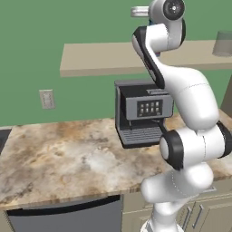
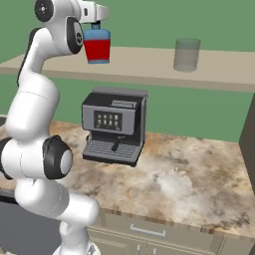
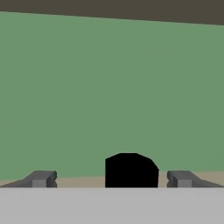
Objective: There is a bowl on the dining counter. Grab a lemon wedge from the fridge and place it in the bowl. Then get the liquor bottle and glass cup from the cabinet and place them next to the bowl.
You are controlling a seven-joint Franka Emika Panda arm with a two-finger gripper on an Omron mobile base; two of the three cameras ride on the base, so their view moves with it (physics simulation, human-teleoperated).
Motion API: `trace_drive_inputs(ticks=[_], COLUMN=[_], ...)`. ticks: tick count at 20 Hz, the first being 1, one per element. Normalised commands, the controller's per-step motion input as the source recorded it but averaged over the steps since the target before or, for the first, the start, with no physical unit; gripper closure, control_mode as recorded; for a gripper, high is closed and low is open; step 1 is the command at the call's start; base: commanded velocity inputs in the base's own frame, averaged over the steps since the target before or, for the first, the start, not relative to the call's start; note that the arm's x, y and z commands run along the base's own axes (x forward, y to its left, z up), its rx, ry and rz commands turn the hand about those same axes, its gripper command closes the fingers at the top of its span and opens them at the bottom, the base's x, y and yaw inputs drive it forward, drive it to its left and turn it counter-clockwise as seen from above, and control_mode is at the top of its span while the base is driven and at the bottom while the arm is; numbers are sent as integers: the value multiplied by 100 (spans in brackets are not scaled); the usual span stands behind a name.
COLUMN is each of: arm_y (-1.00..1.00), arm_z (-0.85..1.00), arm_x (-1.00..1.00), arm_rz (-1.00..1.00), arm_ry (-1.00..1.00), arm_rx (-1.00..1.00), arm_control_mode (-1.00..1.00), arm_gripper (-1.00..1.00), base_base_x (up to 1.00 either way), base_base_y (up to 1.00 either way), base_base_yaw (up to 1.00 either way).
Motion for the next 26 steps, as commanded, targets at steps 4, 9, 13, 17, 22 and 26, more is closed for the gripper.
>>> trace_drive_inputs(ticks=[4,9,13,17,22,26], arm_y=[0,0,-1,-3,-1,0], arm_z=[0,0,-1,-1,-1,0], arm_x=[15,9,2,1,0,0], arm_rz=[0,0,0,2,2,0], arm_ry=[0,0,0,0,0,0], arm_rx=[0,0,0,0,0,0], arm_control_mode=[-100,-100,-100,-100,-100,-100], arm_gripper=[-100,100,100,100,100,100], base_base_x=[0,0,0,0,0,0], base_base_y=[0,0,0,0,0,0], base_base_yaw=[0,0,0,0,0,0])
